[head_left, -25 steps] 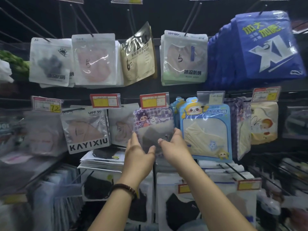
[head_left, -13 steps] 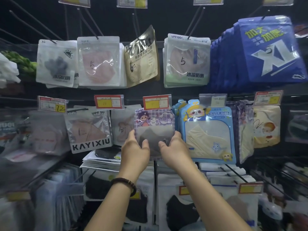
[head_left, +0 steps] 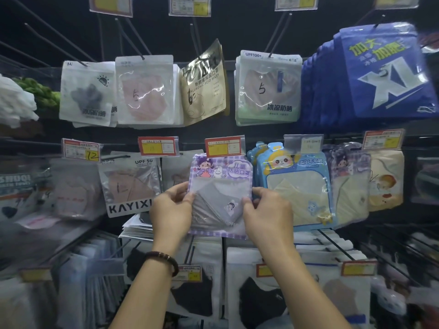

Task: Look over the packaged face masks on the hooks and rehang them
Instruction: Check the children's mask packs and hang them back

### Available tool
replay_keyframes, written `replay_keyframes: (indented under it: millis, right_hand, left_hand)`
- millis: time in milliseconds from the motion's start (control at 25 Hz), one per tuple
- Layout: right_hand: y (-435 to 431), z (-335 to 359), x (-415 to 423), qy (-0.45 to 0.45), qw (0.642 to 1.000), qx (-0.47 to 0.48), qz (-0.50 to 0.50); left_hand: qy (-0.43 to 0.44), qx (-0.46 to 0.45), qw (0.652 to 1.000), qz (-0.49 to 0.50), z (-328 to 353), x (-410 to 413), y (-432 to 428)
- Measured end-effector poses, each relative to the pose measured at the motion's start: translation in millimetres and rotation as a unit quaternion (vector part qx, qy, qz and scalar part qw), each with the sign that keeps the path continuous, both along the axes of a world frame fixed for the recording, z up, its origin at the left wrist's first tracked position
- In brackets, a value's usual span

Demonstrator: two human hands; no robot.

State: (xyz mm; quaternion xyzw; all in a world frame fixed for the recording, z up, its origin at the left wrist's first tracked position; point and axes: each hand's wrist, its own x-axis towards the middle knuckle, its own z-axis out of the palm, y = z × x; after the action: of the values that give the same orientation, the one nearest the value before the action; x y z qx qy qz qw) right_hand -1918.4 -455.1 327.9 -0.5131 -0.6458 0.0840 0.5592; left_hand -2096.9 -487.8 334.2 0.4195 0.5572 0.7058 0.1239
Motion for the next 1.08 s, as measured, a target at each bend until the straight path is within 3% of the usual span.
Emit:
replay_keyframes:
  millis: [120,240,360,680,1080]
  right_hand:
    - [-12,-2,3,0.127,0.990,0.021,0.051]
    - [-18,-6,7,0.277,0.953,0.014,0.123]
    - [-29,-8,10,0.347,0.923,0.043,0.162]
    - [-34,-20,28,0.385,0.907,0.065,0.155]
    - [-23,-47,111,0.375,0.919,0.070,0.095]
  left_hand:
    - [-0.082,0.041,0.994,-0.062,-1,-1,-8]
    - [-0.135,0.058,0.984,-0.101,-7,2,-14]
    - [-0.148,0.076,0.979,-0.120,-15,4,-20]
    - [-0.175,0.109,0.966,-0.155,-34,26,-36]
    - [-0.078,0.088,0.983,-0.144,-58,105,-17]
